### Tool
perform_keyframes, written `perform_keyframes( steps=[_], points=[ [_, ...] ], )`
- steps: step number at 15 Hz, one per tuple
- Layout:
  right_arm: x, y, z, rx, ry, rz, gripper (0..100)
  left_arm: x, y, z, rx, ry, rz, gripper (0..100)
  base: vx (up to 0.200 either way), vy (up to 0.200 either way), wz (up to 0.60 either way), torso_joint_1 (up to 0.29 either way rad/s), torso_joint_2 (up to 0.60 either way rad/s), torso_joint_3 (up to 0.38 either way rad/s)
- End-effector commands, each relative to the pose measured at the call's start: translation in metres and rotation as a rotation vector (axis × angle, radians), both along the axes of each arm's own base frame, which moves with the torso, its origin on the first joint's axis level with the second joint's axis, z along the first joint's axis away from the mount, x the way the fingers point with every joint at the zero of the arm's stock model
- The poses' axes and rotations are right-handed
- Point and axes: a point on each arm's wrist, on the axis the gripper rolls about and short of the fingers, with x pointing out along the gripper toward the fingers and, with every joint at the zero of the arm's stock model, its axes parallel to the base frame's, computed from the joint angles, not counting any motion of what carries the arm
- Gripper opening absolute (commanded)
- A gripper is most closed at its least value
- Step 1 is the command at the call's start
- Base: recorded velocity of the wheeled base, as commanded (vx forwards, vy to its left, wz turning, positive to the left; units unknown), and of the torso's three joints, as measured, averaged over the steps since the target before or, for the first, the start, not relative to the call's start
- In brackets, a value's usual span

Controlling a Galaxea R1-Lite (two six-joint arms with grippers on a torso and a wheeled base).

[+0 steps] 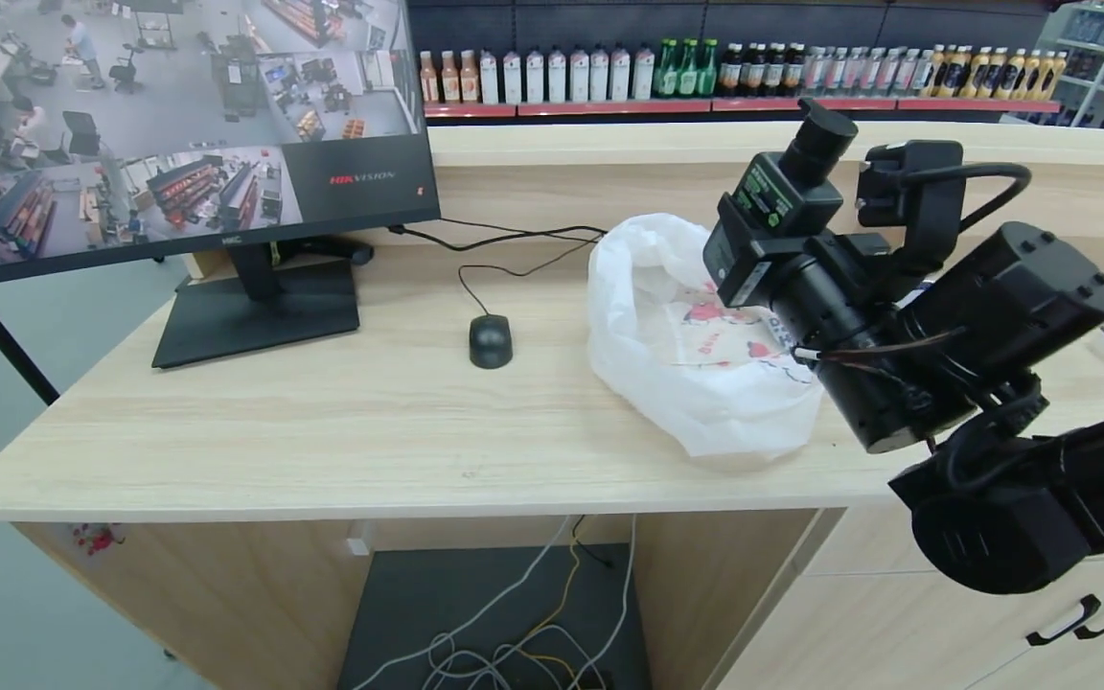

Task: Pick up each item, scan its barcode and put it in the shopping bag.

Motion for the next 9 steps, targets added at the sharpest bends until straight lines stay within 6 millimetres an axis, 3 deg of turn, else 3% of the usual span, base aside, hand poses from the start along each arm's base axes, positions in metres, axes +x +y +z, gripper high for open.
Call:
perform_keyframes(
  steps=[1, 9],
  points=[
    [0.013, 0.009, -0.001, -0.009, 0.018, 0.003, 0, 0.0, 0.0, 0.0, -0.001, 0.0, 0.001, 100, 0.0, 0.0, 0.0, 0.0, 0.0, 0.0],
    [0.048, 0.022, -0.053, -0.006, 0.161, 0.018, 0, 0.0, 0.0, 0.0, 0.001, 0.0, 0.001, 100, 0.0, 0.0, 0.0, 0.0, 0.0, 0.0]
  ],
)
